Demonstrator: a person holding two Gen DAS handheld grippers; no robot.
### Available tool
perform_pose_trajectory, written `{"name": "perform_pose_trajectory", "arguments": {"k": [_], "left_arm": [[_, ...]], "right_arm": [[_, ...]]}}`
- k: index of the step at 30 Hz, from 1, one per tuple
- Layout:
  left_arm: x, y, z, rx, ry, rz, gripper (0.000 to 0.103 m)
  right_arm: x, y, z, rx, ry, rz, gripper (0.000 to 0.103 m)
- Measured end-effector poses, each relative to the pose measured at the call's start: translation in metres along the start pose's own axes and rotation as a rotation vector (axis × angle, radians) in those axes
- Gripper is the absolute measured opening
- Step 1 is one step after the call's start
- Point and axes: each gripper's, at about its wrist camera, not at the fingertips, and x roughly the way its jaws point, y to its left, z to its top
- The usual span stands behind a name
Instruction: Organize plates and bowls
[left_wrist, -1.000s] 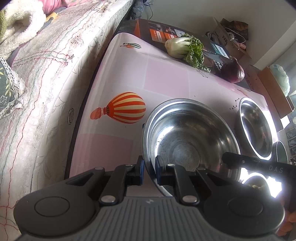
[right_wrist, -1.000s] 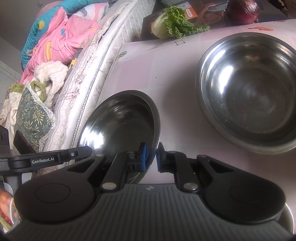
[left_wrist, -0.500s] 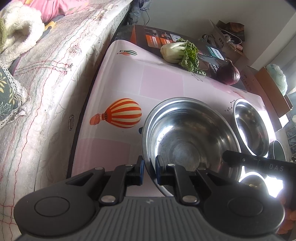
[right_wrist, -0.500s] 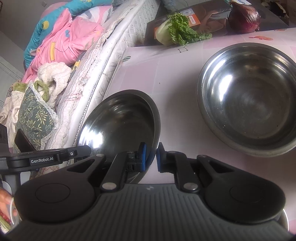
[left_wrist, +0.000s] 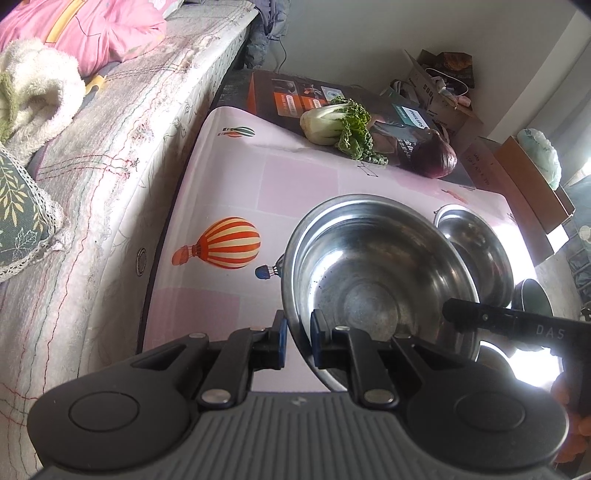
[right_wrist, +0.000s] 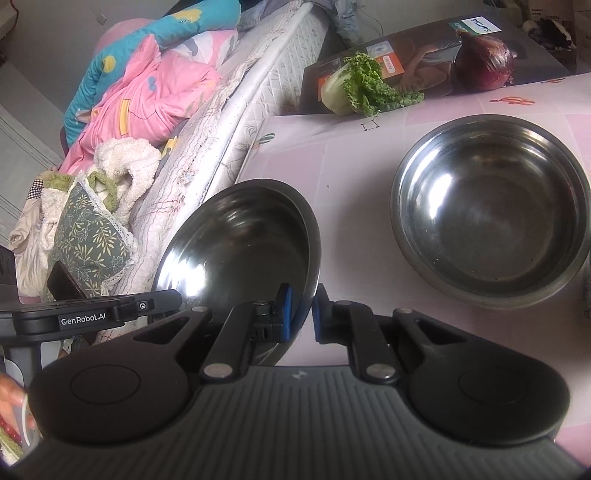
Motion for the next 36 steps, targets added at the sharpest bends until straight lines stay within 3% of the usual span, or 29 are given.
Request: {"name": "perform_pose_trajectory", "arguments": {"k": [12, 20, 27, 36], "left_arm": [[-0.010, -0.062, 0.009, 0.089, -0.015, -0.030, 0.014], [0.012, -0.120, 0.026, 0.149, 0.014, -0.079, 0.015], [0.052, -0.159, 0.043, 0.188, 0.067, -0.075, 0.015], [0.096, -0.178, 0.052, 0.207, 0.127, -0.041, 0.015]], "right_arm": [[-0.059, -0.032, 0.004, 0.029, -0.085, -0.015, 0.011], [-0.096, -0.086, 0.016, 0.089, -0.143, -0.067, 0.011], [-0.097, -0.131, 0.028, 0.121, -0.144, -0.123, 0.011], [-0.072, -0.168, 0.038, 0.138, -0.122, -0.163, 0.011]]}}
